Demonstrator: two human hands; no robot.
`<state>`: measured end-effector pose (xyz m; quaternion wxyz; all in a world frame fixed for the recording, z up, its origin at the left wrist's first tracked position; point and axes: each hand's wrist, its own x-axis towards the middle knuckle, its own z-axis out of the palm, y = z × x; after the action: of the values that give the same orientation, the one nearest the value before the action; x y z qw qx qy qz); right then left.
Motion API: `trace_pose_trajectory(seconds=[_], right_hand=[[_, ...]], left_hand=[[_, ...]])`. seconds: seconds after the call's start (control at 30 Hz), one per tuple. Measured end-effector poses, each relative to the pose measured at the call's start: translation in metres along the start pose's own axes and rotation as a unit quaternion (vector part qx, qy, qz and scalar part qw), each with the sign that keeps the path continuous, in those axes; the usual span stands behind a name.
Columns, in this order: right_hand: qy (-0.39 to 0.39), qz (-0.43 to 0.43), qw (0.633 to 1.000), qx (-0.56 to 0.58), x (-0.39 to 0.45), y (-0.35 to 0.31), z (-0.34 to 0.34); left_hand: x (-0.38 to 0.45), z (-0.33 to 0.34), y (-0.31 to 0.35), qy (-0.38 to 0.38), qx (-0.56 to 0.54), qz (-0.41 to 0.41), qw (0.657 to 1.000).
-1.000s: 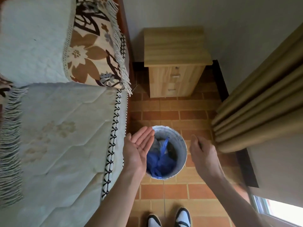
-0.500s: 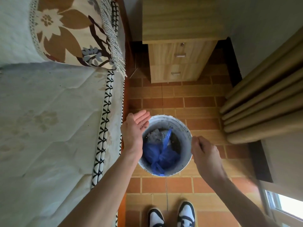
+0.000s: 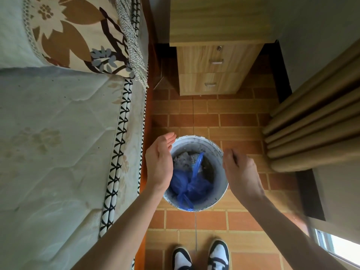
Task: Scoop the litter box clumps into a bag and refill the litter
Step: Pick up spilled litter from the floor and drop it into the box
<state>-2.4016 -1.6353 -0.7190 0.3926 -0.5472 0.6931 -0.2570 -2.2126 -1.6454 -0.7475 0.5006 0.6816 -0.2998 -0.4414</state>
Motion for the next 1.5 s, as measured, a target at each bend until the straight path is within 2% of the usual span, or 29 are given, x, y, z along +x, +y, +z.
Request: trace_pose_trajectory(seconds=[0.23, 0.53, 0.7, 0.87, 1.03, 1.13, 1.23, 1.5], right_hand=[[0.004, 0.0, 1.0, -0.017, 0.006, 0.0, -0.008], [0.015, -0.013, 1.0, 0.007, 0.003, -0.002, -0.013], [0.034, -0.047, 0.998, -0.015, 0.005, -0.013, -0.012], [0.046, -0.113, 0.991, -0.047, 0.01, -0.02, -0.008], [0.073, -0.208, 0.97, -0.1, 0.019, -0.02, -0.008], [0.076, -0.239, 0.955, -0.155, 0.024, -0.023, -0.012], [0.083, -0.252, 0.942, -0.205, 0.028, -0.023, -0.015], [0.055, -0.252, 0.939, -0.226, 0.026, -0.015, -0.015]], left_hand=[[-0.007, 0.0, -0.003, -0.051, 0.076, 0.062, 0.994], [-0.009, -0.005, -0.001, -0.109, 0.202, 0.137, 0.963], [-0.009, -0.011, -0.002, -0.16, 0.338, 0.229, 0.899], [-0.012, -0.012, -0.003, -0.179, 0.414, 0.329, 0.83], [-0.015, -0.013, -0.006, -0.183, 0.477, 0.358, 0.781], [-0.016, -0.015, -0.011, -0.181, 0.497, 0.349, 0.774], [-0.018, -0.017, -0.014, -0.17, 0.498, 0.33, 0.784], [-0.023, -0.018, -0.015, -0.163, 0.502, 0.313, 0.79]])
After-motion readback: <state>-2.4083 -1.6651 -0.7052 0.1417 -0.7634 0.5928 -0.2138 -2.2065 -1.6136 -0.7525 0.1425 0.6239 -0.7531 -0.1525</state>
